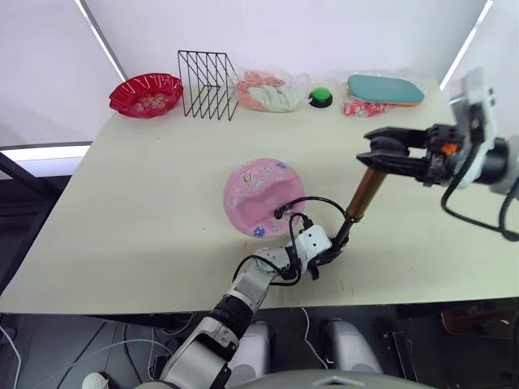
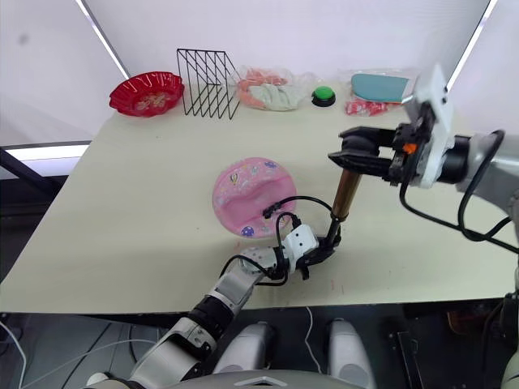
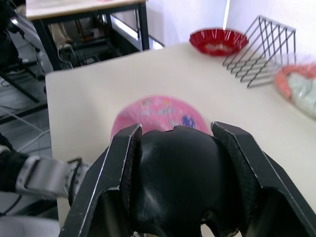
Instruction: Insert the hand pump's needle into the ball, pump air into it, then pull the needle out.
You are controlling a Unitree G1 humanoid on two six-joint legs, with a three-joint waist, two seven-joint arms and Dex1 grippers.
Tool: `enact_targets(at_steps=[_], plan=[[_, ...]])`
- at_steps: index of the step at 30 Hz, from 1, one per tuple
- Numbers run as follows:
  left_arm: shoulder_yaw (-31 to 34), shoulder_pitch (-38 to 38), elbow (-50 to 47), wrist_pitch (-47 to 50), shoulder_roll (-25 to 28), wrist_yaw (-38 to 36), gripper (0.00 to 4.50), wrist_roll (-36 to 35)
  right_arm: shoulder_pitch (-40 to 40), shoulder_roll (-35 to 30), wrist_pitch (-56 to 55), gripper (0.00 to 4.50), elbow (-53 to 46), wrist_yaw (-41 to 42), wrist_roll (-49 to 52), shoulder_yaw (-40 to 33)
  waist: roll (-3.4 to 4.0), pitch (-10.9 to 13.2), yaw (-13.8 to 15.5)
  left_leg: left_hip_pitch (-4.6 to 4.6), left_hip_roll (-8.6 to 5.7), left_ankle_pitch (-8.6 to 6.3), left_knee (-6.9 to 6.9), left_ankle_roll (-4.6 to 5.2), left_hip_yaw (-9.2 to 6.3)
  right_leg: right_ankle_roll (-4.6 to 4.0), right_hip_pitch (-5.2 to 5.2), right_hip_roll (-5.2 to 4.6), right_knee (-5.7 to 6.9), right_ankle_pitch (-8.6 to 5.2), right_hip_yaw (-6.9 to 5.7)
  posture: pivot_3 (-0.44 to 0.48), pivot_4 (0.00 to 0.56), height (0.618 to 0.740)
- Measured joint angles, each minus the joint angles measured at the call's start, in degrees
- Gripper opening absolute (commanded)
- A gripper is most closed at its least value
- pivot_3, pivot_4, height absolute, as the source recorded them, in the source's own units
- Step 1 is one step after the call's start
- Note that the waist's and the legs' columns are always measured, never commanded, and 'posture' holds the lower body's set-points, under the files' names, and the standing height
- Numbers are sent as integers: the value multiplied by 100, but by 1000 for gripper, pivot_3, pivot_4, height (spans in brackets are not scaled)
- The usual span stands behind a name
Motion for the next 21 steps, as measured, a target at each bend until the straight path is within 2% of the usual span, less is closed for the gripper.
enact_targets(at_steps=[5, 7, 11, 13, 16, 21], plan=[[-15, 17, -1, -1, -1, 4, 946, 1, 48, 72, 7, 1756, 63, -144, 30, 10, 0, -1, -2, 1, 0, 0, 0, 0, 3, 0, 1, 0, 0, 0, 1, 0, 150, 740], [-31, 63, -13, 3, -1, 24, 946, 5, 428, 360, -309, 1756, 33, -151, -138, 67, -13, -10, -4, 6, 1, 0, 0, 0, 2, 0, 6, 1, 1, 0, 0, 0, 150, 740], [-26, 132, -84, 59, 47, 69, 946, 17, 1396, 737, -1521, 1753, 37, 170, -1115, 660, -21, -33, -58, 27, 3, 0, -3, 0, 6, 2, 21, 3, 1, -1, 2, 0, 150, 740], [-21, 133, -87, 77, 51, 78, 946, 17, 1498, 808, -1716, 1725, 72, 207, -1282, 789, -18, -34, -67, 37, 4, 0, -5, 0, 13, 2, 26, 3, 3, -1, 6, 0, 150, 740], [-15, 173, -90, 158, 54, 145, 946, 28, 2036, 1197, -2791, 1725, 443, 491, -2120, 1396, -44, -48, -73, 107, 17, -2, -20, -1, 11, 17, 82, 10, 2, -13, 1, 0, 150, 740], [9, 160, -82, 206, 80, 153, 946, 27, 2345, 1820, -4079, 1725, 1405, 738, -2918, 1857, -59, -81, -93, 130, 35, -3, -26, -2, 8, 11, 99, 26, 3, -17, -3, 0, 150, 740]])
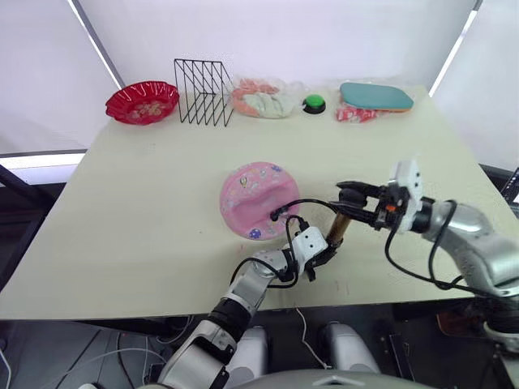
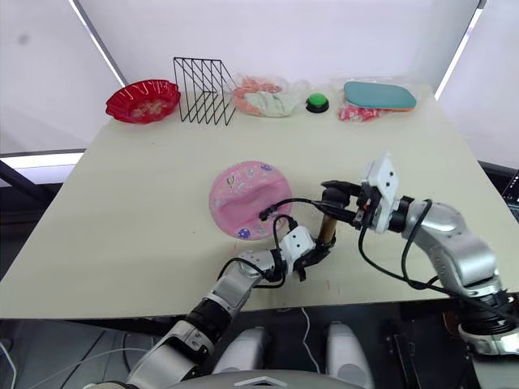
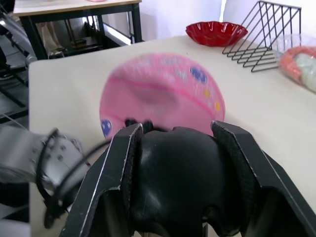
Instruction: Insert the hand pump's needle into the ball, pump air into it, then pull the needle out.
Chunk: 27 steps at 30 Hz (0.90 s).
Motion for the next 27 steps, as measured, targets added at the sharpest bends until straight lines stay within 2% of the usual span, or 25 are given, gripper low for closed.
enact_targets(at_steps=[4, 9, 13, 15, 22, 27], plan=[[9, 2, 3, 44, 2, 5, 946, -2, -101, -18, -242, 1724, 134, 160, -223, 77, 16, -19, 1, 14, 11, 0, -6, 0, -2, -13, 11, 8, 1, -7, -2, 0, 150, 740], [-9, 4, -39, 31, -9, -21, 946, -3, -250, -365, 497, 1724, -262, 167, 36, -173, 35, -2, 23, -10, 9, 0, -7, 0, -10, -7, -8, 9, 1, -3, -6, 0, 150, 740], [-39, -20, -54, -45, -45, -56, 946, -18, -555, -844, 1541, 1723, -697, 66, 687, -528, 90, 50, 52, -63, -25, 1, 3, 0, -24, -9, -44, -15, 1, -2, -11, 0, 150, 740], [-42, -65, -48, -99, -46, -120, 946, -26, -1117, -1265, 2337, 1723, -1105, -70, 1432, -1051, 99, 57, 54, -91, -34, 1, 6, 0, -32, -11, -62, -21, 1, -1, -14, 0, 150, 740], [-54, -136, 82, -209, -108, -119, 946, -25, -1717, -1772, 3308, 1723, -1381, -346, 2423, -1683, 85, 64, 116, -134, -46, 2, 23, 1, -82, -18, -74, -37, -2, 1, -66, 0, 150, 740], [-58, -156, 151, -259, -123, -118, 946, -22, -1635, -1778, 3434, 1723, -1483, -512, 2658, -1864, 82, 63, 144, -133, -46, 2, 25, 1, -92, -12, -70, -37, -1, -3, -77, 0, 150, 740]])
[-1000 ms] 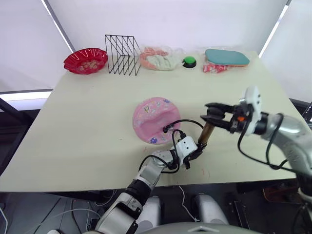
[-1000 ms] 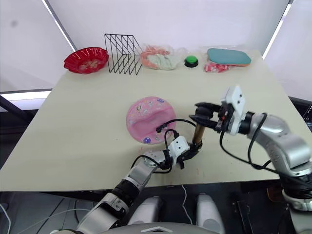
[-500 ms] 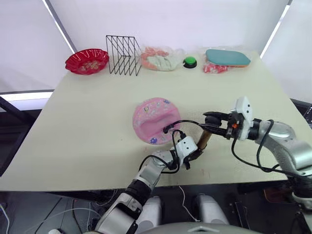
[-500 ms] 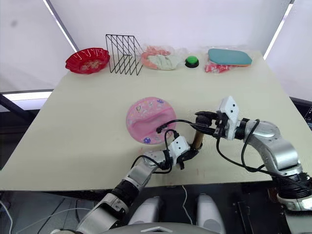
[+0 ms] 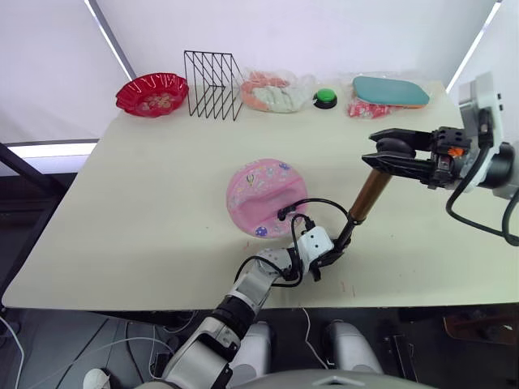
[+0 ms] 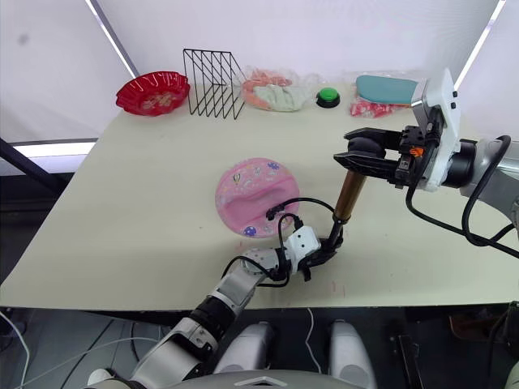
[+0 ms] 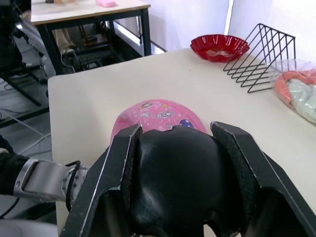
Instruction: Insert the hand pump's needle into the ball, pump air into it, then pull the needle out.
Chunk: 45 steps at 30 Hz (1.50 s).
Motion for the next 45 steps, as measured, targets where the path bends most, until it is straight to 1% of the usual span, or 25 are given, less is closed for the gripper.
enact_targets(at_steps=[4, 7, 8, 10, 15, 17, 20, 23, 27, 28, 29, 33, 34, 35, 36, 38, 41, 45], plan=[[-2, 3, 37, -22, -7, 5, 946, 11, 478, 168, -422, 1723, -96, -40, -394, 153, -4, -5, 6, 2, 0, 1, 1, 0, -8, 1, 4, 0, 0, 0, -9, 0, 150, 740], [-1, 41, 42, -21, 12, 18, 946, 24, 999, 487, -1195, 1723, 45, 163, -1093, 668, -12, -22, -14, 16, 3, 1, 1, 0, -18, 1, 18, 4, 1, -2, -19, 0, 150, 740], [-1, 42, 43, -21, 14, 19, 946, 24, 1012, 510, -1242, 1723, 62, 170, -1133, 700, -14, -27, -25, 19, 4, 1, 1, 0, -19, 1, 20, 5, 1, -2, -20, 0, 150, 740], [12, 45, 40, -17, 26, 33, 946, 27, 1254, 719, -1663, 1723, 302, 278, -1512, 987, -11, -37, -72, 25, 4, 1, 1, 0, -25, 0, 26, 6, 3, -3, -25, 0, 150, 740], [11, 84, 35, 77, 32, 86, 946, 45, 1760, 1120, -2764, 1723, 941, 548, -2412, 1591, -18, -48, -108, 110, 6, -1, -18, -2, -47, -14, 112, 3, 3, -32, -48, 0, 150, 740], [14, 112, 25, 100, 39, 105, 946, 52, 1810, 1308, -3160, 1723, 1113, 600, -2656, 1759, -11, -73, -125, 121, 8, -1, -22, -3, -65, -14, 126, 3, 3, -45, -63, 0, 150, 740], [15, 127, 30, 154, 39, 126, 946, 53, 1810, 1472, -3416, 1723, 1241, 661, -2801, 1846, -18, -90, -127, 154, 10, -2, -34, -5, -92, -31, 165, 3, 4, -66, -87, 0, 150, 740], [14, 116, 27, 168, 48, 109, 946, 52, 1752, 1452, -3285, 1723, 1230, 683, -2762, 1789, -17, -91, -125, 157, 11, -3, -40, -5, -111, -42, 170, 4, 6, -73, -104, 0, 150, 740], [12, 82, 18, 142, 40, 90, 946, 48, 1562, 1140, -2710, 1723, 1008, 709, -2507, 1562, 12, -65, -106, 139, 7, -2, -40, -5, -125, -46, 161, 0, 6, -75, -118, 0, 150, 740], [8, 57, 16, 104, 28, 67, 946, 37, 1449, 943, -2268, 1723, 902, 697, -2303, 1432, 32, -50, -89, 109, 1, -1, -34, -4, -135, -29, 140, -4, 6, -64, -129, 0, 150, 740], [5, 51, 13, 85, 20, 46, 946, 26, 1397, 841, -2065, 1723, 819, 689, -2193, 1363, 39, -44, -82, 93, -2, 0, -31, -5, -138, -27, 126, -6, 6, -63, -132, 0, 150, 740], [-9, 37, 11, 51, -10, -16, 946, 2, 1037, 490, -1232, 1723, 355, 543, -1497, 869, 56, -22, -32, 67, -24, 0, -30, -4, -152, -34, 115, -28, 5, -67, -148, 0, 150, 740], [-14, 23, 16, 35, -22, -22, 946, -1, 832, 333, -864, 1723, 197, 435, -1121, 641, 57, -7, -30, 59, -31, 0, -26, -4, -156, -36, 114, -42, 5, -68, -156, 0, 150, 740], [-17, 13, 20, 34, -29, -22, 946, -1, 752, 265, -770, 1723, 159, 409, -1021, 552, 58, 2, -28, 55, -37, 1, -25, -4, -157, -36, 112, -48, 5, -68, -159, 0, 150, 740], [-23, -11, 30, 11, -48, -27, 946, -3, 408, 1, -334, 1723, 94, 276, -496, 213, 63, 17, -17, 22, -43, 1, -11, -3, -158, -35, 90, -56, 6, -67, -165, 0, 150, 740], [-30, -15, 30, -19, -50, -34, 946, -5, 242, -118, -131, 1723, 46, 212, -194, -15, 58, 18, -10, -5, -44, 3, 0, -3, -165, -35, 70, -58, 6, -67, -178, 0, 150, 740], [-50, -14, 32, -50, -53, -41, 946, -6, -29, -390, 226, 1723, 16, 67, 301, -299, 55, 21, 11, -11, -45, 3, -1, -4, -165, -37, 66, -60, 6, -66, -181, 0, 150, 740], [-48, 0, 34, -54, -53, -39, 946, -5, -130, -444, 357, 1723, -34, -88, 537, -382, 54, 22, 14, -11, -45, 3, -1, -3, -169, -36, 66, -61, 7, -67, -186, 0, 150, 740]])
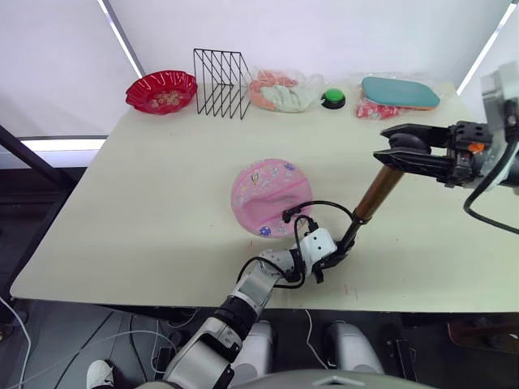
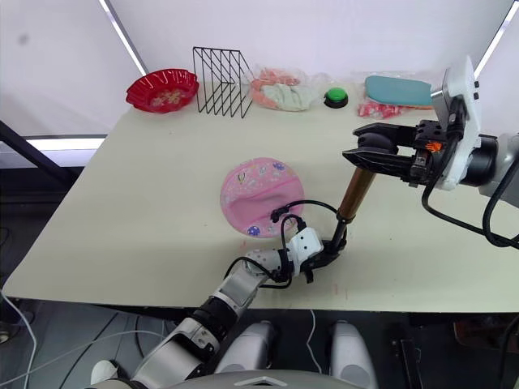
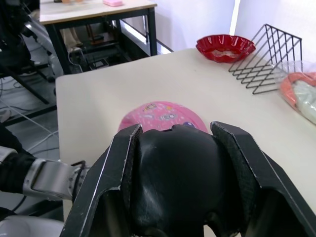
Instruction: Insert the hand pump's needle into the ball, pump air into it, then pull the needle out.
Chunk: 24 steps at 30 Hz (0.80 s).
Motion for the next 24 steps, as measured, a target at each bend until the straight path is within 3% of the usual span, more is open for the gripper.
enact_targets(at_steps=[6, 8, 13, 15, 19, 24], plan=[[2, 50, -2, 3, 14, 11, 946, 5, 627, 531, -550, 1723, -229, -127, -290, 75, -21, -13, -5, 9, 3, 0, -4, 0, -2, 1, 7, 4, 2, -1, -4, 0, 150, 740], [4, 66, -5, 12, 39, 39, 946, 18, 1160, 978, -1067, 1723, -194, -90, -723, 333, -52, -46, -26, 18, 8, 0, -8, 0, -3, 5, 14, 8, 6, -4, -6, 0, 150, 740], [48, 129, -11, 67, 91, 82, 946, 21, 1890, 1399, -2465, 1723, 147, 278, -2037, 1244, -45, -75, -128, 64, 12, 0, -14, 0, 7, 12, 47, 9, 7, -8, 3, 0, 150, 740], [54, 139, -10, 131, 92, 121, 946, 24, 2036, 1623, -2974, 1723, 453, 357, -2485, 1593, -51, -73, -143, 123, 18, -3, -30, -2, 15, 13, 100, 8, 7, -27, 8, 0, 150, 740], [55, 135, -30, 143, 103, 119, 946, 23, 2183, 1925, -3509, 1723, 879, 433, -3053, 2013, -46, -79, -148, 132, 22, -3, -52, -3, 18, -1, 104, 11, 7, -36, 18, 0, 150, 740], [55, 114, -65, 143, 137, 58, 946, 15, 2158, 2009, -3507, 1723, 800, 452, -3126, 1989, -42, -82, -134, 157, 20, -2, -67, -3, 29, 14, 101, 12, 6, -27, 33, 0, 150, 740]])
